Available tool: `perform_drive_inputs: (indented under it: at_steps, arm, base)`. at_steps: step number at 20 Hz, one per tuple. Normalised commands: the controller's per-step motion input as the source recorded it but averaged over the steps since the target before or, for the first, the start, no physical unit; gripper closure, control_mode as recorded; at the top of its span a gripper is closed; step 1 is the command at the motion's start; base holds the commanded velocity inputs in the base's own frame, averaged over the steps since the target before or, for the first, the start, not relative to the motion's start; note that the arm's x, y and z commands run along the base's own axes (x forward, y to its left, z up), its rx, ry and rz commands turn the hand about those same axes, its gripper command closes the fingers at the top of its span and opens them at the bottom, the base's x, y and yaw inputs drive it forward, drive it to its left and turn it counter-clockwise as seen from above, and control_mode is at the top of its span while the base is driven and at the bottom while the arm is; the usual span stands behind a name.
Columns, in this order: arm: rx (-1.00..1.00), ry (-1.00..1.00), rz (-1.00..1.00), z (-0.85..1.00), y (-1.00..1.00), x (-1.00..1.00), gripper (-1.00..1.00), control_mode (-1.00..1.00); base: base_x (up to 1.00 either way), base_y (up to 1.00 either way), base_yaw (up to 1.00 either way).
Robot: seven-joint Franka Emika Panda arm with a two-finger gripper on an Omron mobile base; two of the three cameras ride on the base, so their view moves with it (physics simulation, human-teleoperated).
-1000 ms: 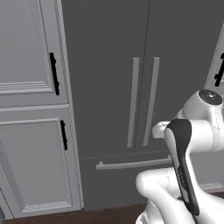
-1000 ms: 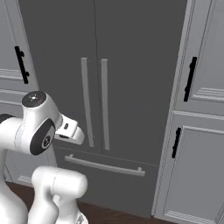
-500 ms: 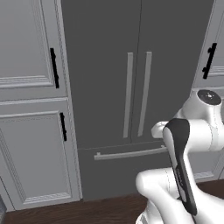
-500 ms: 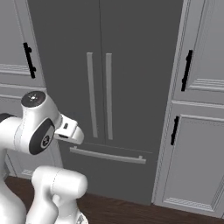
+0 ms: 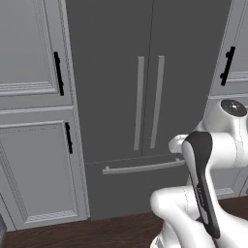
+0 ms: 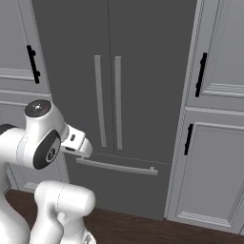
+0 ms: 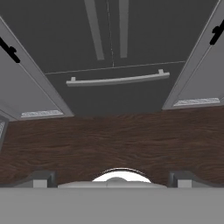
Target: Grab a lemon wedge from the fridge and one ice cube from the ice bowl, and put them in the glass of lemonade.
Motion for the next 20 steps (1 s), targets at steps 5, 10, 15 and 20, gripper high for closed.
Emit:
perform_drive_inputs:
  at_steps: [5,10,15,20]
  arm:
    - [0.00,0.00,0.00,0.00,0.00,0.00,-1.00,1.00]
    - [0.00,0.00,0.00,0.00,0.00,0.00,-1.00,1.00]
    - [0.00,0.00,0.00,0.00,0.00,0.00,-1.00,1.00]
    - [0.00,-0.01,0.00,-0.02,0.00,0.00,-1.00,-1.00]
  base:
    - [0.00,0.00,0.00]
    - [0.02,0.00,0.00]
    - [-0.01,0.00,0.00]
    - [-0.04,0.00,0.00]
